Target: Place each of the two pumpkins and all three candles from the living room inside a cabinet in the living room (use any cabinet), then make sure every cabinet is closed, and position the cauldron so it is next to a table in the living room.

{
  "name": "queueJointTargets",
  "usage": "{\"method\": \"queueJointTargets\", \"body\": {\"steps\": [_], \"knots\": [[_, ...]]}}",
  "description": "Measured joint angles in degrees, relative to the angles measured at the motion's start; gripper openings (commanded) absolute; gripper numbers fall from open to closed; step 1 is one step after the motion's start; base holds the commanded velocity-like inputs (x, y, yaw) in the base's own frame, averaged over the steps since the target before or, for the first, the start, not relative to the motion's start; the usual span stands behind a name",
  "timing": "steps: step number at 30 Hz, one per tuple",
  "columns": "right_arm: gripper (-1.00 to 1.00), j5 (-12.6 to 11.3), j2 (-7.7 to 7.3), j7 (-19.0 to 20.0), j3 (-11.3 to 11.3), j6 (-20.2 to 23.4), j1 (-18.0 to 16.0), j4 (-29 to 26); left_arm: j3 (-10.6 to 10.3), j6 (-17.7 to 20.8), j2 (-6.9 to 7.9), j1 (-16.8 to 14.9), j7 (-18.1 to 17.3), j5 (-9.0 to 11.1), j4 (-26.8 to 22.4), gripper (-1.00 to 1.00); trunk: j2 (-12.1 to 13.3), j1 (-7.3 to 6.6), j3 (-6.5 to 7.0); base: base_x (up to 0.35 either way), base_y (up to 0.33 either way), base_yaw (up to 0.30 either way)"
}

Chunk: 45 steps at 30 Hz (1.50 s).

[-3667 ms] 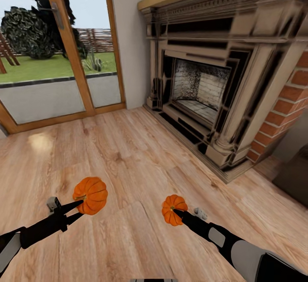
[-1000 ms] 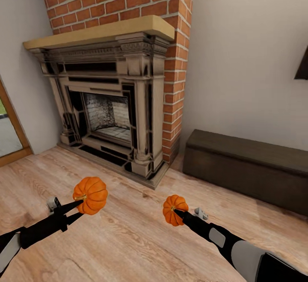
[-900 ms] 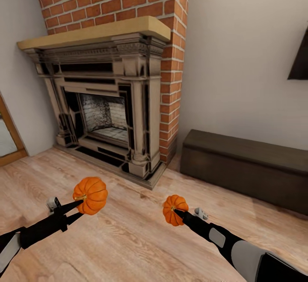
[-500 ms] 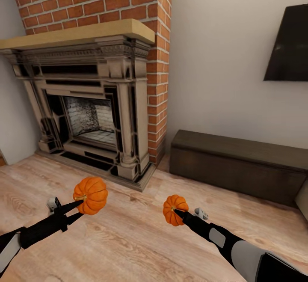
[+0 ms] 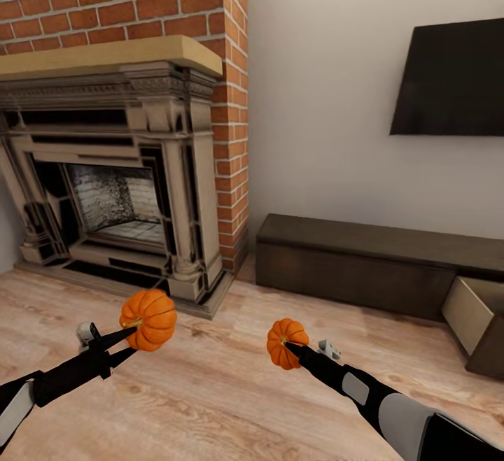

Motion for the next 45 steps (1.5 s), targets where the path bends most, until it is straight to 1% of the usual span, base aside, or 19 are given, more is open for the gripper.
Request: {"method": "queueJointTargets", "body": {"steps": [8, 30, 45], "knots": [[-1.0, 0.0, 0.0, 0.0, 0.01, 0.0, 0.0, 0.0, 0.0, 0.0, 0.0, 0.0, 0.0, 0.03, 0.0, -1.0, 0.0, 0.0, 0.46, 0.0, 0.0, -0.242], [-1.0, -0.02, 0.09, 0.0, -0.03, 0.01, 0.0, -0.01, -0.22, -0.13, 0.0, 0.01, 0.05, -0.19, 0.02, -1.0, 0.3, -0.58, 6.6, 0.0, 0.0, -0.242], [-1.0, -0.03, 0.08, 0.05, -0.05, 0.01, 0.0, -0.01, -0.18, -0.08, 0.0, 0.0, 0.05, -0.02, 0.01, -1.0, 6.31, -3.86, 10.16, 0.0, 0.0, -0.242]]}}
